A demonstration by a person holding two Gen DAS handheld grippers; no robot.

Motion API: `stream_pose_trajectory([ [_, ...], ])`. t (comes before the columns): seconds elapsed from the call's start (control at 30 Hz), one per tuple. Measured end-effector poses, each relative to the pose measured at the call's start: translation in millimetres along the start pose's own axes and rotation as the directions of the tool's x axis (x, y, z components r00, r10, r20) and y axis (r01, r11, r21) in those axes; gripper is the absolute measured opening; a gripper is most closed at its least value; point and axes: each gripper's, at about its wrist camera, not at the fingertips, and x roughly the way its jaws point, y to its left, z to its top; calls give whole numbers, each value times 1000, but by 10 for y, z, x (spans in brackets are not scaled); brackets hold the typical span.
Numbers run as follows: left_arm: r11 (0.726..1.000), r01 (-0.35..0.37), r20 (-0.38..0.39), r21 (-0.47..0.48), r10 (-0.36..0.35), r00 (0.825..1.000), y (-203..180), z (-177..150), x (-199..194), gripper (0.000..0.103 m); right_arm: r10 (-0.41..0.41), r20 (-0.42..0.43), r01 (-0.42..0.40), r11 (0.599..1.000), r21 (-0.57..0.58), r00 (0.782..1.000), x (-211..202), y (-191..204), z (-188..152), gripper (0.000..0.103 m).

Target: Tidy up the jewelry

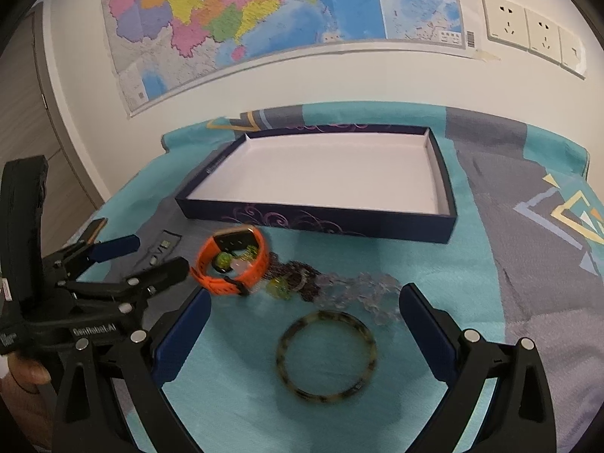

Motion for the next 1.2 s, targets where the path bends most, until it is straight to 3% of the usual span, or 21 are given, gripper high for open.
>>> stream_pose_trajectory([
  [0.23, 998, 64, -56, -4, -64, 996, 16, 1, 152, 83, -21, -66, 21, 1000, 4, 998, 30, -195, -135, 96],
  [0.4, 994, 108, -70, 0, -107, 992, 22, 54, 215, 75, 0, -99, 2, 1000, 13, 995, 51, -273, -196, 76],
  [0.6, 985, 171, -114, -12, -172, 979, 46, 116, 335, 58, 5, -112, -5, 1000, 6, 994, 40, -309, -222, 51],
  [0.67, 983, 184, -132, -11, -183, 974, 46, 119, 381, 54, 2, -120, -3, 1000, -9, 993, 36, -304, -230, 35],
  [0.8, 981, 194, -141, 7, -191, 971, 23, 142, 406, 46, -18, -128, 12, 999, -52, 992, 38, -256, -246, 26],
  [0.9, 975, 222, -159, 17, -216, 963, 4, 162, 436, 35, -24, -132, 14, 997, -74, 991, 49, -222, -255, 22],
  [0.97, 970, 243, -167, 32, -234, 958, -16, 174, 442, 24, -25, -134, 14, 997, -82, 991, 58, -216, -250, 13],
  [1.07, 966, 253, -175, 43, -242, 954, -46, 185, 444, 21, -4, -136, -6, 997, -80, 991, 65, -223, -249, 6],
  [1.2, 966, 255, -169, 33, -246, 954, -31, 191, 437, 13, 11, -134, -20, 997, -68, 991, 67, -225, -245, 6],
])
